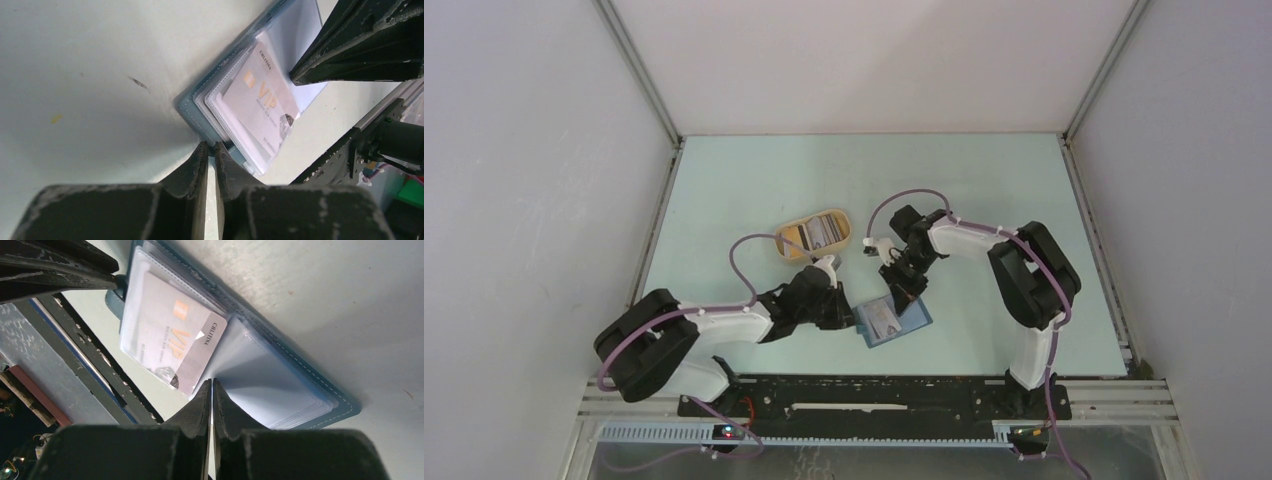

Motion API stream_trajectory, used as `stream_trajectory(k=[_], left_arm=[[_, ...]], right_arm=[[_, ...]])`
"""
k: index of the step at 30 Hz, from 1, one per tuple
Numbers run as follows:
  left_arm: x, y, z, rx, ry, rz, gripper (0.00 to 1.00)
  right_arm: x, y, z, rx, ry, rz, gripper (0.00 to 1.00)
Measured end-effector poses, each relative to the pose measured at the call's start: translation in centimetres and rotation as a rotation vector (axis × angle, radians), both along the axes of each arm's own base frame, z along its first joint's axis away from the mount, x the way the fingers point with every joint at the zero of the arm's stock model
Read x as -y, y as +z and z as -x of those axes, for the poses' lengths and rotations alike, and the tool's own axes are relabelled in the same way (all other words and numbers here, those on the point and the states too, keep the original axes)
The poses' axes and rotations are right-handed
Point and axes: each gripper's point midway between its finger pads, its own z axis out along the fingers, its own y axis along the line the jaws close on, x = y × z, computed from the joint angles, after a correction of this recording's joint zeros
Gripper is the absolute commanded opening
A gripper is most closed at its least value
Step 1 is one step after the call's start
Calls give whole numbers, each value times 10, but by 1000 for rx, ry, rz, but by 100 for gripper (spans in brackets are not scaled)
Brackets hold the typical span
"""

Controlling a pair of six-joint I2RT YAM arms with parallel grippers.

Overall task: Put the credit cards into the card holder
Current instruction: Insert the credit card into the card holder.

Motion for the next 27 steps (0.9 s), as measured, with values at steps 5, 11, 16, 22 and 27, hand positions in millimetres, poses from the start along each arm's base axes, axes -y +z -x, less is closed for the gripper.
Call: stream_trajectory(k=[5,11,16,22,27], left_arm=[[-1,-8,2,-15,-7,-20,13],[4,-8,0,-16,-19,-1,12],[9,-8,-2,-19,-27,7,12],[11,-8,-3,-19,-26,6,13],[6,-7,-5,1,-20,-21,14]], right_arm=[[-1,-8,3,-12,8,23,6],[-8,-7,8,-26,26,17,6],[-14,-6,16,-57,34,-1,7],[-14,-4,20,-85,40,10,8],[-10,6,3,-40,42,-28,11]])
